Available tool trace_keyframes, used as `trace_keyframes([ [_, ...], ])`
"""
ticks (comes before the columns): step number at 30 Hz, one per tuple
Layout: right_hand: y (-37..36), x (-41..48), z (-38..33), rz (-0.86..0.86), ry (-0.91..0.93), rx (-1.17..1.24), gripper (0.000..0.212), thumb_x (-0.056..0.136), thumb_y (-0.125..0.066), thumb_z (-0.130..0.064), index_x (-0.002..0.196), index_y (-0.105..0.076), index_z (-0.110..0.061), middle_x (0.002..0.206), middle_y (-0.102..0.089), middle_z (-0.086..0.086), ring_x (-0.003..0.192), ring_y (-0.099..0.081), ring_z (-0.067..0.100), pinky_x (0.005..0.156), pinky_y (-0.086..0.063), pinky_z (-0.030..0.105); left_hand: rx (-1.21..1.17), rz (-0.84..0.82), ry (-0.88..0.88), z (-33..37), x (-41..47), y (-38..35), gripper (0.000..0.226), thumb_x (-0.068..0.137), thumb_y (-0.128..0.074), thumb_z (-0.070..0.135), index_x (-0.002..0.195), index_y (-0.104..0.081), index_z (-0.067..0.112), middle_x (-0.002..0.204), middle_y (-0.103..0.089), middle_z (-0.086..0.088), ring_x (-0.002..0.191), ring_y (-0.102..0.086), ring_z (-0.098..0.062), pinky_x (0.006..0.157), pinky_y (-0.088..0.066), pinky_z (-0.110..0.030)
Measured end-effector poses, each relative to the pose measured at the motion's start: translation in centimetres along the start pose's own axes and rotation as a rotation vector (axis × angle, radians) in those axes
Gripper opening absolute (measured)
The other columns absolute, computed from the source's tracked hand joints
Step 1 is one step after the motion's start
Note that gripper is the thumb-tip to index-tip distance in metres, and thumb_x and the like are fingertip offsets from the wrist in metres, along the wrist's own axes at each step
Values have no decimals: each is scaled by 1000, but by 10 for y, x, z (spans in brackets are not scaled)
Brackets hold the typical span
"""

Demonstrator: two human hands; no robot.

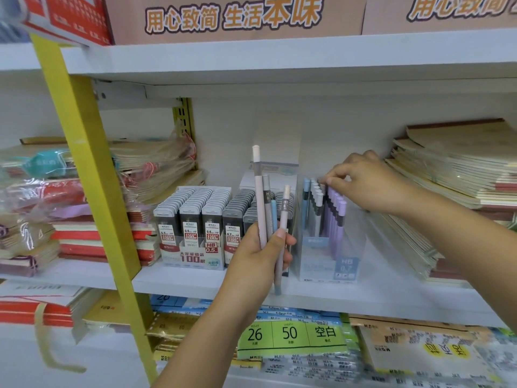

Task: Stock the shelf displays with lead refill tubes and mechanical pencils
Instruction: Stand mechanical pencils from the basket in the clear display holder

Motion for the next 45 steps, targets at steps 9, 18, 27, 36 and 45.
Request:
trace_keyframes([
  [9, 20, -67, -39, 198, 77, 658, 26, 90, -64, -29, 114, -64, -37, 85, -73, -16, 80, -64, -7, 70, -44, 2, -29, -95, -29, 10, -6, -18, 20, 103, -52, 27, 114, -63, 14, 75, -70, 12, 69, -62, -5, 67, -52, -18],
  [18, 18, -79, -38, 202, 42, 1141, 28, 88, -63, -4, 109, -57, -22, 82, -75, 7, 72, -70, 16, 60, -55, 26, -4, -197, -23, 10, -19, -25, 16, 104, -49, 26, 113, -62, 23, 92, -75, 7, 73, -66, -7, 69, -52, -22],
  [27, 65, -84, -17, 507, 167, 1023, 32, 91, -59, 0, 104, -54, -28, 79, -72, 5, 78, -71, 21, 58, -54, 23, 74, -141, -16, 5, -21, -17, 28, 105, -46, 35, 89, -68, 41, 94, -64, -18, 61, -52, -6, 63, -47, -21],
  [36, 35, -73, 4, 349, 107, 536, 39, 87, -68, -15, 94, -49, -49, 83, -69, -5, 80, -67, 13, 80, -55, 40, 88, -102, -52, 3, -12, -21, 23, 104, -46, 34, 106, -67, 26, 60, -58, 14, 57, -54, 1, 56, -43, -8],
  [45, 6, -72, 7, 273, 100, 451, 30, 86, -70, -17, 96, -54, -40, 80, -67, -10, 77, -65, 4, 73, -51, 19, 110, -85, -93, 6, -10, -23, 22, 104, -45, 33, 113, -65, 38, 58, -57, 15, 62, -57, 3, 61, -46, -7],
])
Point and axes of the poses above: each hand's wrist, its own x-axis towards the middle knuckle, its own y-axis out of the back of the hand, z = x × y, the point moved 7 cm from there along x, towards the middle knuckle
